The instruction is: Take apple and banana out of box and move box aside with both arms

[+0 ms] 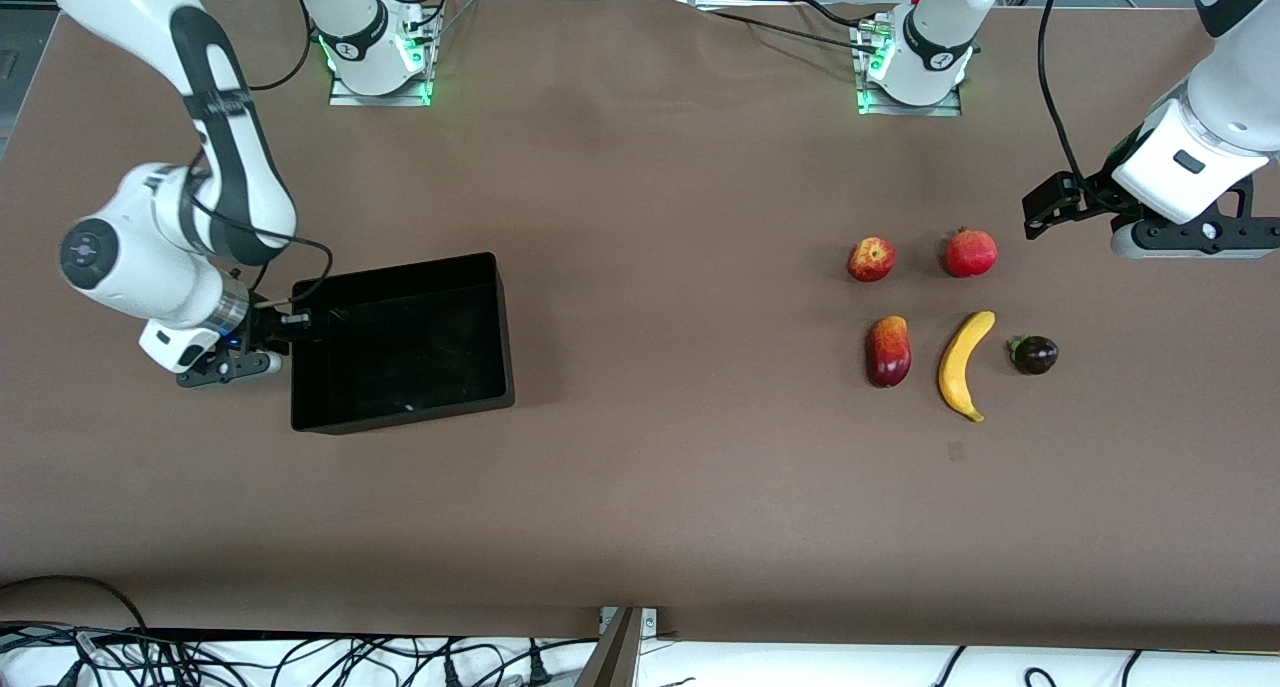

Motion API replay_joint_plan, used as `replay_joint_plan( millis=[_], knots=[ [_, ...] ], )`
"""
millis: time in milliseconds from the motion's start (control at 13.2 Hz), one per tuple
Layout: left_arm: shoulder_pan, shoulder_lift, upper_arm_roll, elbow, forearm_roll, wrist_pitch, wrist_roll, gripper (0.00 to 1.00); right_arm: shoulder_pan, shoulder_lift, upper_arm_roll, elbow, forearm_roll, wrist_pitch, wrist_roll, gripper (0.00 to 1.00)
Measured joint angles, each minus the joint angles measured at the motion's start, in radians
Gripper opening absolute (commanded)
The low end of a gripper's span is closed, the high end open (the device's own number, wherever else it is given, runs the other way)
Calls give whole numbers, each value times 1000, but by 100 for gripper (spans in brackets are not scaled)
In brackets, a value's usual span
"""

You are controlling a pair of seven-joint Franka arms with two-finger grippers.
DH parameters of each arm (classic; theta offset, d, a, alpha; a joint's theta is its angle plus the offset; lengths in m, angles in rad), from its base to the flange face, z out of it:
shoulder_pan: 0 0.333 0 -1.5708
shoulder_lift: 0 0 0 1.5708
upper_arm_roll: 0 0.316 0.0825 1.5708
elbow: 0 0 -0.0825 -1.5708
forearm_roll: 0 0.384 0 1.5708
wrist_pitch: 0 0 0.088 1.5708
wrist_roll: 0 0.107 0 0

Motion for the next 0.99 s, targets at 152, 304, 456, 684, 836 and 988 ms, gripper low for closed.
replay_joint_plan(
  millis=[152, 304, 456, 684, 836, 988],
  knots=[
    [0, 0, 0, 0, 0, 0, 0, 100, 2, -67, 1, 35, -17, -90, 27, 100],
    [0, 0, 0, 0, 0, 0, 0, 100, 2, -148, 1, 56, -37, -155, 37, 100],
    [0, 0, 0, 0, 0, 0, 0, 100, 2, -239, 2, 62, -63, -232, 40, 100],
    [0, 0, 0, 0, 0, 0, 0, 100, 1, -363, 20, 63, -149, -340, 70, 100],
    [0, 0, 0, 0, 0, 0, 0, 100, -4, -403, 54, 79, -176, -412, 94, 100],
    [0, 0, 0, 0, 0, 0, 0, 100, -17, -399, 91, 145, -211, -480, 128, 100]
  ],
)
